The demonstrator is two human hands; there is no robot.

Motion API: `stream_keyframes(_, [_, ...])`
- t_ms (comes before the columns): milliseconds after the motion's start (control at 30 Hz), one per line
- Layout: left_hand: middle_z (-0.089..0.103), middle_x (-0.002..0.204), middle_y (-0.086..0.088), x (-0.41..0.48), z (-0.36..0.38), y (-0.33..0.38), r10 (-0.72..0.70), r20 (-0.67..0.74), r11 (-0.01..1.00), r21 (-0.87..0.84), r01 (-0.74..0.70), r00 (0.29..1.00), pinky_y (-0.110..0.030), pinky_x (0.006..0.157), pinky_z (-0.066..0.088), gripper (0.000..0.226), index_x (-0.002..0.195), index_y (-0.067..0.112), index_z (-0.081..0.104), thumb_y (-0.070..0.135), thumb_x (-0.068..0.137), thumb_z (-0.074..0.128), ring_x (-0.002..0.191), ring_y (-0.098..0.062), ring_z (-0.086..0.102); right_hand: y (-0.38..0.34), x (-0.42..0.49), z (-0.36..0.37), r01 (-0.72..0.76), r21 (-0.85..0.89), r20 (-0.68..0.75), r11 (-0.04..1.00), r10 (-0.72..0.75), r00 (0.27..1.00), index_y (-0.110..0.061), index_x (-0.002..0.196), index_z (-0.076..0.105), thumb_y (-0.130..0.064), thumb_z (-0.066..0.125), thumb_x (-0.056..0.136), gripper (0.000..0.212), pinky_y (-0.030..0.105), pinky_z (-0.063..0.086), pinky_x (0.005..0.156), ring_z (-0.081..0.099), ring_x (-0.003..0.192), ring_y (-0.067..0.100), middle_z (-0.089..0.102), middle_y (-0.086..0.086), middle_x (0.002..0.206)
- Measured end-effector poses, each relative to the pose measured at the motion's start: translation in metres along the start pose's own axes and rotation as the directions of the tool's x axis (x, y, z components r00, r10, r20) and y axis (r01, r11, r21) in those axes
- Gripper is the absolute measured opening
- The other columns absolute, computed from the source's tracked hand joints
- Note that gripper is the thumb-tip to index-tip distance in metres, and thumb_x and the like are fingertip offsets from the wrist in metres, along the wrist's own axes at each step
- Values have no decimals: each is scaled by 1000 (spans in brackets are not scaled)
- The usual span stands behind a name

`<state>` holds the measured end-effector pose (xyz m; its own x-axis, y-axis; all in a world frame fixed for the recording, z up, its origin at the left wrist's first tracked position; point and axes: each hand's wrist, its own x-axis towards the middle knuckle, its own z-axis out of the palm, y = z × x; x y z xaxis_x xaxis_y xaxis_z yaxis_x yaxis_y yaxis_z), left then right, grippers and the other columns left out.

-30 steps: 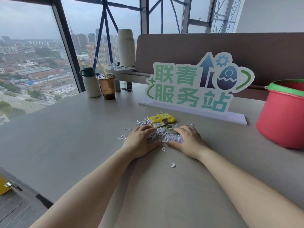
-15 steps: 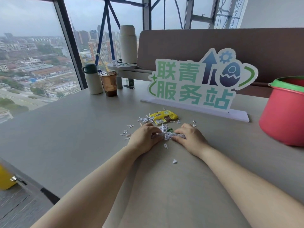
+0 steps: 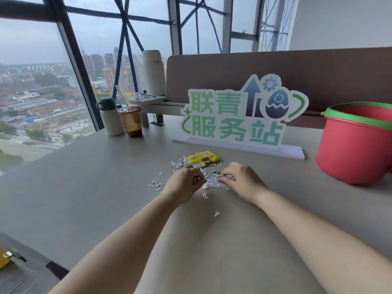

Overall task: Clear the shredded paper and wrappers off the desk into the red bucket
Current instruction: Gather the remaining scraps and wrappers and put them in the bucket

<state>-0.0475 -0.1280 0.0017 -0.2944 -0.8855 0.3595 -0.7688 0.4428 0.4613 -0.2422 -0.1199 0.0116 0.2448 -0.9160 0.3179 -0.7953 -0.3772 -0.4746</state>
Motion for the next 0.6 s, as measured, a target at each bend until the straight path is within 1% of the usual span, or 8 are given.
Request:
stream_keyframes(133, [60,80,-4,5,-8,19,56,-50,998,-33,-58,997,-26,67,41,15,85,10,71,24,83,66,74,-15,49,-1,-7,-20,2,2,-38,1000,-2,999,-3,90,68,-24,64,85,22,26,38,70,58,82,24,58,12,91])
stream_keyframes(233, [62,84,-7,8,-10,32,84,-66,996,-23,-86,994,-24,65,36,15,86,9,71,23,83,66,74,-13,47,1,-14,-34,-4,-13,-69,1000,3,998,-4,90,68,-25,65,84,22,26,39,70,57,82,24,58,11,90])
stream_keyframes(333, [64,86,-6,8,-9,45,106,-48,994,13,-106,993,-25,65,36,15,87,11,71,25,84,65,75,-15,51,4,-23,-43,-5,-22,-76,1000,3,997,-3,91,68,-25,65,84,23,24,37,69,56,82,22,56,8,89])
stream_keyframes(400, [64,87,-7,9,-8,54,121,-34,992,20,-121,992,-25,65,35,15,86,12,71,26,83,65,76,-18,54,7,-29,-50,-13,-32,-75,999,11,997,-3,90,67,-26,65,84,24,27,40,71,57,82,22,58,9,90])
stream_keyframes(467, [64,88,-7,12,-8,65,123,-37,992,-5,-124,992,-25,65,37,15,87,12,71,26,83,66,73,-16,52,9,-34,-58,-28,-34,-78,999,25,997,-3,90,67,-27,65,84,25,28,42,73,58,84,23,59,12,92])
stream_keyframes(533, [65,91,-6,16,-7,76,131,-38,991,-21,-131,991,-26,66,40,16,88,13,70,27,83,65,76,-19,56,12,-39,-68,-48,-29,-95,998,45,994,-3,90,67,-27,65,84,25,28,41,73,57,84,23,58,11,91])
stream_keyframes(600, [65,91,-5,18,-5,85,144,-31,989,-15,-145,989,-24,65,39,17,90,13,70,28,84,65,78,-20,59,14,-45,-78,-70,-22,-119,997,67,991,-5,91,67,-27,66,84,23,25,37,71,55,84,20,55,6,89])
